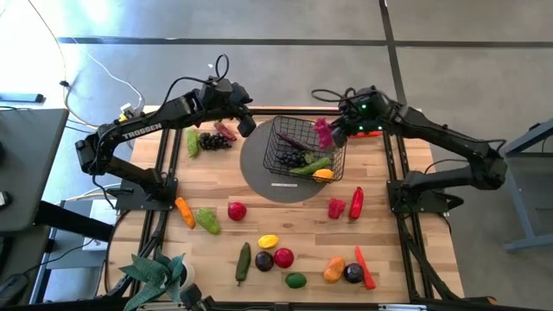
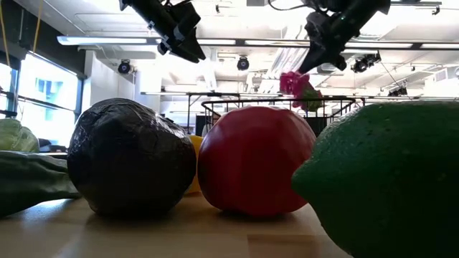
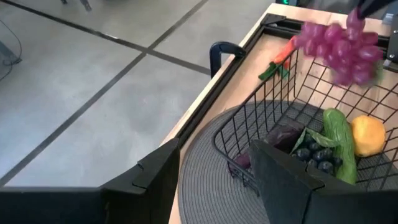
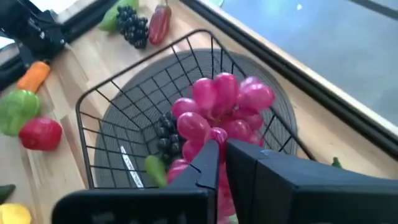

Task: Build produce basket
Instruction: Put the purple grapes into the black mesh basket, then adjust the black mesh basket

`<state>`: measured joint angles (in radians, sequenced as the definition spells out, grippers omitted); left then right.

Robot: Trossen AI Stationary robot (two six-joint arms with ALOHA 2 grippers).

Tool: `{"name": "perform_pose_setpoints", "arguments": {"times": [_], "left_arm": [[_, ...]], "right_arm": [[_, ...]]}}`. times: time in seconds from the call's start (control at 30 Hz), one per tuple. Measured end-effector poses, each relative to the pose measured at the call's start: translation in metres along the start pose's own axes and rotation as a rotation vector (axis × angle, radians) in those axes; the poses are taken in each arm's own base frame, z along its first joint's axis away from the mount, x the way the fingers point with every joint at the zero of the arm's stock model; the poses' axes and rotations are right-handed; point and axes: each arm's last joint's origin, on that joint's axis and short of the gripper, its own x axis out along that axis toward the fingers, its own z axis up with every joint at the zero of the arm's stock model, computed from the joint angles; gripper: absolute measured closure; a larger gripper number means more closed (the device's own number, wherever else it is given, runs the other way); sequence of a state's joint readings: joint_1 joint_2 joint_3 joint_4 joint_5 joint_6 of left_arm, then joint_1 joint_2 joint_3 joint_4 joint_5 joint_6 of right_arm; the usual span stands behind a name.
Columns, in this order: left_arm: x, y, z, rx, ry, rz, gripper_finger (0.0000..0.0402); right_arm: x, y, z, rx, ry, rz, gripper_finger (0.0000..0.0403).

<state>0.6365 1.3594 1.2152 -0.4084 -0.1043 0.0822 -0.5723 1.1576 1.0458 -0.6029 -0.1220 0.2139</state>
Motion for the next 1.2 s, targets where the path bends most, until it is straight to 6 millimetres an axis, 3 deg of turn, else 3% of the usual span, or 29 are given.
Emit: {"name": "perform_pose_setpoints", "arguments": {"times": [0.3, 0.47, 0.8, 1.2], "left_arm": [[0.0, 0.0, 0.0, 0.0, -0.001, 0.0, 0.0218], [0.0, 0.0, 0.0, 0.0, -0.001, 0.0, 0.0218], [0.0, 0.0, -0.002, -0.011, 0.025, -0.002, 0.0218], [0.012, -0.006, -0.029, -0.057, 0.291, -0.068, 0.0218]], "right_arm": [[0.007, 0.004, -0.001, 0.032, 0.024, 0.007, 0.0299], [-0.002, 0.001, 0.0, 0.109, -0.011, -0.016, 0.0251], [-0.029, -0.007, -0.012, 0.269, -0.043, -0.286, 0.0243], [-0.022, -0.013, -0.036, 0.464, 0.198, -0.431, 0.0243]]}}
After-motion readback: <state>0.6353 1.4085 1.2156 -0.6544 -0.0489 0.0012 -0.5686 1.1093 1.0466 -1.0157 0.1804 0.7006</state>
